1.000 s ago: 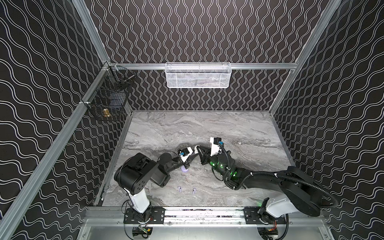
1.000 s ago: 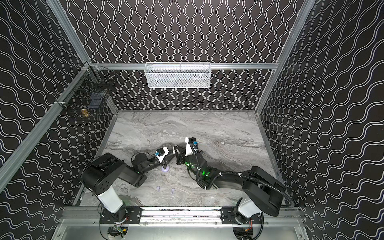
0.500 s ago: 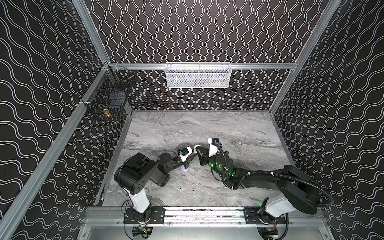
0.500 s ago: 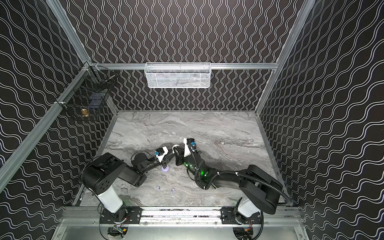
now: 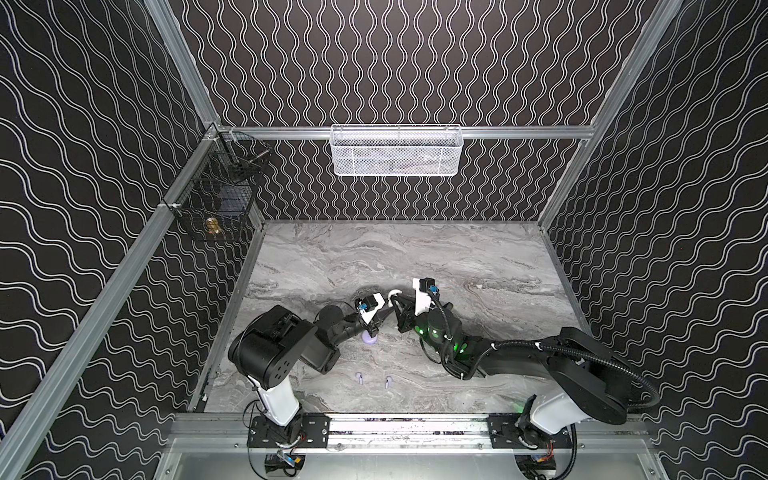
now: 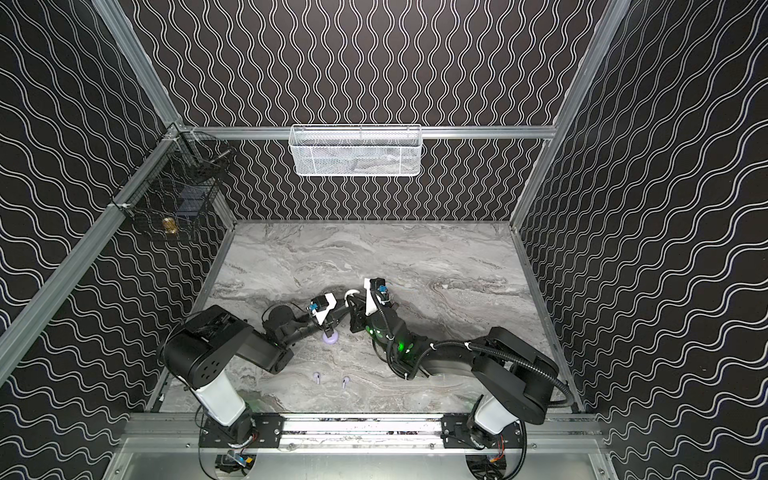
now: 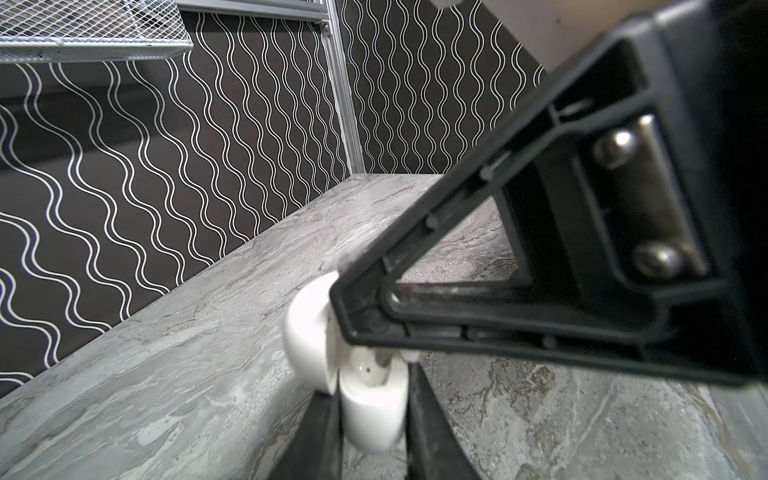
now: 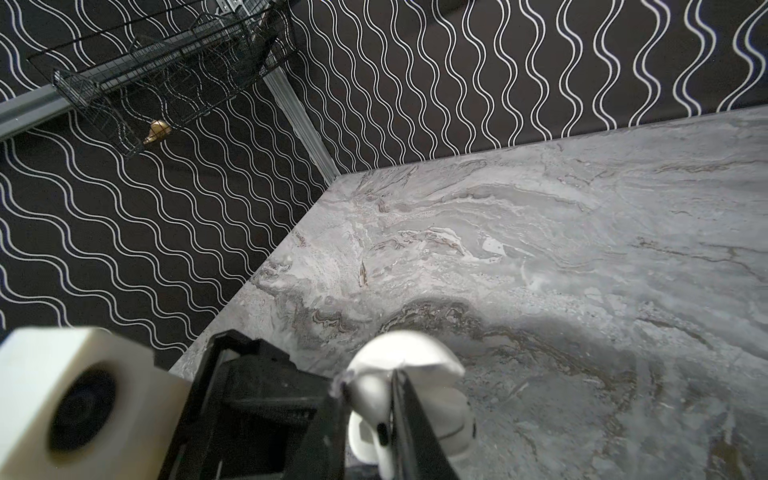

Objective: Insert the wireless bluetooth earbuds into the charging case

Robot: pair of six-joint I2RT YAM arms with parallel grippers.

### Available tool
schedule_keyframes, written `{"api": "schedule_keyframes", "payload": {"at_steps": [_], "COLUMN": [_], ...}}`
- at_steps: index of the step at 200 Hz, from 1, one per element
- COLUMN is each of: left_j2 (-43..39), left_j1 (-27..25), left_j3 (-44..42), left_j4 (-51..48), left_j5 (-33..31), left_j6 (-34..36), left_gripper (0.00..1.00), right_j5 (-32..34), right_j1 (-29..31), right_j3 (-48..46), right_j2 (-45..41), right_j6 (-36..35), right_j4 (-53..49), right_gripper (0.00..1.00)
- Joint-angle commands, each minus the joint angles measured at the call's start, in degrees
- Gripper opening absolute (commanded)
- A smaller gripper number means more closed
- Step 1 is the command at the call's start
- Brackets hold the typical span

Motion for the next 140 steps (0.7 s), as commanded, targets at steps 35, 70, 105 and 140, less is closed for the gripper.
{"api": "schedule_keyframes", "payload": {"at_steps": [35, 70, 105, 140], "left_j2": [0.13, -0.07, -0.16, -0.16], "left_j1": [0.1, 0.29, 0.76, 1.64], "left_j3": [0.46, 0.37, 0.55, 0.79], "left_j4": [1.86, 1.88, 1.86, 1.86], "left_j5": [0.88, 1.71, 2.82, 5.47], "left_j6": [-0.85, -1.29, -2.25, -4.08], "left_gripper": [0.18, 0.17, 0.17, 0.16], "right_j5": [0.51, 0.25, 0.69, 0.62], "right_j1": [0.09, 0.09, 0.09, 0.09], "right_j3": [0.18, 0.19, -0.22, -0.43], "right_j2": [-0.54, 0.21, 0.35, 0.78], "right_j6": [-1.47, -1.33, -1.77, -2.3], "right_j4": [2.95, 3.65, 4.29, 5.6], "right_gripper": [0.21, 0.2, 0.2, 0.2]}}
